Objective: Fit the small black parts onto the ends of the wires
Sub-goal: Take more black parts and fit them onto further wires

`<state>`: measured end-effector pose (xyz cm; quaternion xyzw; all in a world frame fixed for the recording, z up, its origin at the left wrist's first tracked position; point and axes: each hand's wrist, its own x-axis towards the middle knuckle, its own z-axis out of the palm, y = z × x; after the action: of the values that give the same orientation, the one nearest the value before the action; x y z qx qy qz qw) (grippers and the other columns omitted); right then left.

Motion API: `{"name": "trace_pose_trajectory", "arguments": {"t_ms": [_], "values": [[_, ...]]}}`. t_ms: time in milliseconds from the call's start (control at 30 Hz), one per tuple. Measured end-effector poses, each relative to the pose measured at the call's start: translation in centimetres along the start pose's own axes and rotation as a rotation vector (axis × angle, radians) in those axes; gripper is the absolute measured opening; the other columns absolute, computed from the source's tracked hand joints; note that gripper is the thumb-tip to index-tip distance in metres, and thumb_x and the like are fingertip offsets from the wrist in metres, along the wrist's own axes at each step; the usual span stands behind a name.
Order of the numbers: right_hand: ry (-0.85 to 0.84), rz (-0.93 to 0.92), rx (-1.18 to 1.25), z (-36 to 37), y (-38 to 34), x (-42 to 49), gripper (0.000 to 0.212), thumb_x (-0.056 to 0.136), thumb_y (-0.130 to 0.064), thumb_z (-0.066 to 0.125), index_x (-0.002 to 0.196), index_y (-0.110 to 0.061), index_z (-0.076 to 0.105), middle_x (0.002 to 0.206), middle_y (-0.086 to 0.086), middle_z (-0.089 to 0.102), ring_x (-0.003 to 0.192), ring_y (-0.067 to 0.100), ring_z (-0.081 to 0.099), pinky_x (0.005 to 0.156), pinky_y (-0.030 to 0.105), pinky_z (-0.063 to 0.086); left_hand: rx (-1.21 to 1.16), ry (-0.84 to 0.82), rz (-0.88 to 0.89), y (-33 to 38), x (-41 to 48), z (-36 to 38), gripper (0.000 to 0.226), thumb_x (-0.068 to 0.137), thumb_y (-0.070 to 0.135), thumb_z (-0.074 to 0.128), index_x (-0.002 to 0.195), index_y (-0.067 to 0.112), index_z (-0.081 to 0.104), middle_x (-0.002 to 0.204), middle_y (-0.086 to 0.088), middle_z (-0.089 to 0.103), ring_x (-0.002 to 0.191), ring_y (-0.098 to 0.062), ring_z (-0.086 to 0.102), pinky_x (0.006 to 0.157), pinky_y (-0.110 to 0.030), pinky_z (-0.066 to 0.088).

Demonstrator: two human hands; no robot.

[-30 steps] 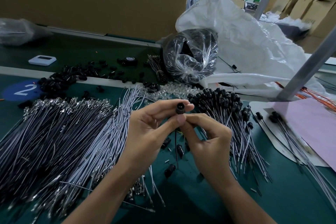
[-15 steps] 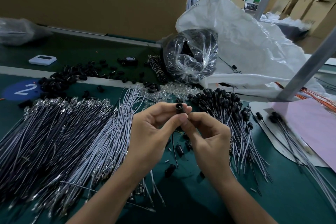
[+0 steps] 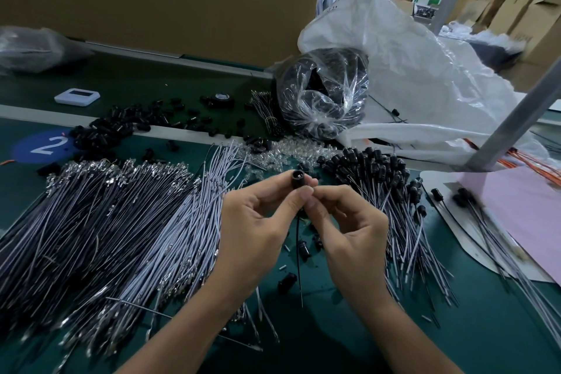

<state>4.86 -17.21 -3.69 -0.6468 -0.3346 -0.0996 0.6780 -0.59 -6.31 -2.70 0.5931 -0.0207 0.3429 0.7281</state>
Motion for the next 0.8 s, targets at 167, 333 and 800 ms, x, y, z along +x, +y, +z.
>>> {"name": "trace_pose_trajectory", "arguments": {"t_ms": [167, 333, 800], "values": [[0.019, -0.007, 0.0, -0.04, 0.22, -0.06, 0.007, 0.085, -0.003, 0.067, 0.088, -0.006, 0.073, 0.085, 0.0, 0.071, 0.083, 0.012, 0.068, 0.072, 0.019, 0.051, -0.03, 0.032, -0.028, -0.36, -0.45, 0.71, 0.02, 0.079, 0.014, 0.069, 0.097, 0.015, 0.075, 0.094, 0.002, 0.077, 0.092, -0.016, 0.074, 0.081, -0.02, 0.056], [0.022, -0.013, -0.038, -0.2, 0.37, 0.15, 0.007, 0.083, -0.006, 0.069, 0.086, -0.01, 0.073, 0.081, -0.002, 0.071, 0.077, 0.011, 0.067, 0.07, 0.02, 0.05, -0.082, 0.056, -0.064, -0.59, -0.47, 0.66, 0.023, 0.075, 0.014, 0.072, 0.097, 0.01, 0.076, 0.093, -0.002, 0.078, 0.091, -0.018, 0.074, 0.079, -0.02, 0.056], [0.035, 0.047, 0.084, -0.12, 0.21, 0.26, 0.005, 0.079, -0.009, 0.076, 0.084, -0.01, 0.075, 0.078, 0.002, 0.074, 0.074, 0.014, 0.07, 0.07, 0.02, 0.053, -0.219, 0.064, -0.081, -0.27, -0.25, 0.58, 0.022, 0.071, 0.011, 0.075, 0.093, 0.008, 0.077, 0.093, -0.01, 0.077, 0.09, -0.023, 0.074, 0.079, -0.023, 0.057]]}}
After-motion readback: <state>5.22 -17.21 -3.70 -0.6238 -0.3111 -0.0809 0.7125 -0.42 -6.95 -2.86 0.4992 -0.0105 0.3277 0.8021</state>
